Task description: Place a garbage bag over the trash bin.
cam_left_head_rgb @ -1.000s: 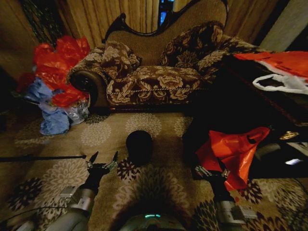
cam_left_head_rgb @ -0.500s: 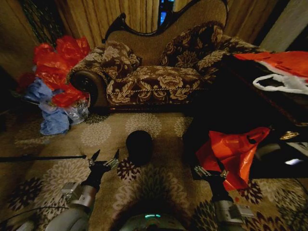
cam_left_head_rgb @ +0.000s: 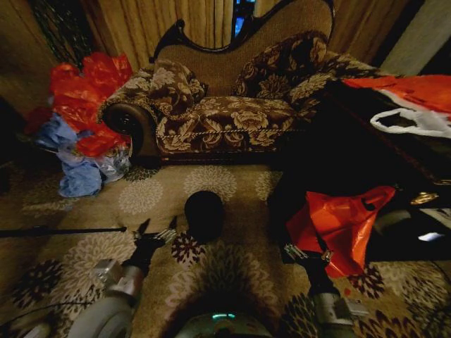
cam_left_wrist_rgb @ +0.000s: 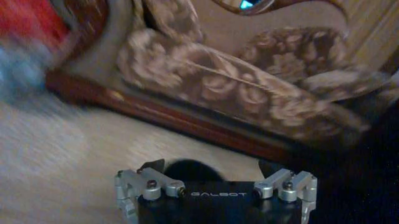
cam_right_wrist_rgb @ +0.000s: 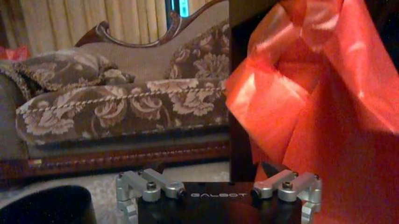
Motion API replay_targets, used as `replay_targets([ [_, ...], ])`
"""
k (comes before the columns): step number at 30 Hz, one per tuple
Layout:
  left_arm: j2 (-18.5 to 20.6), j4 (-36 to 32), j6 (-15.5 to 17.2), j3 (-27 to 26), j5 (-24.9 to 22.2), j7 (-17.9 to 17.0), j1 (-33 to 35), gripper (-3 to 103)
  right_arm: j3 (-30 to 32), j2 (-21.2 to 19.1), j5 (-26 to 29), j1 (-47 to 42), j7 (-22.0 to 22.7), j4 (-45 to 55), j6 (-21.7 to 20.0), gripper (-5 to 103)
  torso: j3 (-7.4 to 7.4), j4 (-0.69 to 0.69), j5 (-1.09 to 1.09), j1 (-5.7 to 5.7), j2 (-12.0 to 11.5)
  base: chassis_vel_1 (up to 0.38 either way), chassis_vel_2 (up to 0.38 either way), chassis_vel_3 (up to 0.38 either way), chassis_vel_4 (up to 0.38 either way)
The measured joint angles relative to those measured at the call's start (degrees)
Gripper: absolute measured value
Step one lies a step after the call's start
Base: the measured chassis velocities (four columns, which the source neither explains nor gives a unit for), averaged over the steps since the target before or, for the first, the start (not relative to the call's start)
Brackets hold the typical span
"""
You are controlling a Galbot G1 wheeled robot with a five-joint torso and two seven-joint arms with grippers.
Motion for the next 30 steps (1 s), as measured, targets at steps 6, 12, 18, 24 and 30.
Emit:
replay_targets([
  [6, 7.7, 0.0, -0.6, 7.5, -20.2, -1.7, -13.5, 100, 0.4, -2.4, 0.2, 0.4, -0.2, -2.2, 0.1, 100, 0.0, 0.01, 0.0, 0.0, 0.0, 0.0, 0.0, 0.0, 0.0],
  [12, 11.1, 1.8, 0.2, 17.4, -33.7, -5.4, -26.9, 100, 0.4, -2.9, 0.2, 1.2, -0.3, -3.6, 0.1, 100, 0.0, 0.02, 0.0, 0.0, 0.0, 0.0, 0.0, 0.0, 0.0],
  [18, 9.5, 10.6, -1.1, 33.7, -36.2, -6.4, -44.2, 100, 0.9, -3.0, 0.6, 2.5, -0.2, -5.6, 0.4, 100, 0.01, 0.01, 0.01, 0.0, 0.0, 0.0, 0.0, 0.0, 0.0],
  [24, 2.4, 21.1, -1.7, 44.7, -45.3, -5.5, -57.9, 100, 0.5, -3.3, -0.7, 4.4, -0.2, -8.7, 0.4, 100, 0.01, 0.04, 0.02, 0.0, 0.0, 0.0, 0.0, 0.0, 0.0],
  [30, -5.4, 24.7, -1.0, 54.8, -52.6, -10.6, -65.3, 100, 0.5, -4.2, -2.1, 5.5, 0.3, -11.6, 0.8, 100, 0.0, 0.02, 0.04, 0.0, 0.0, 0.0, 0.0, 0.0, 0.0],
])
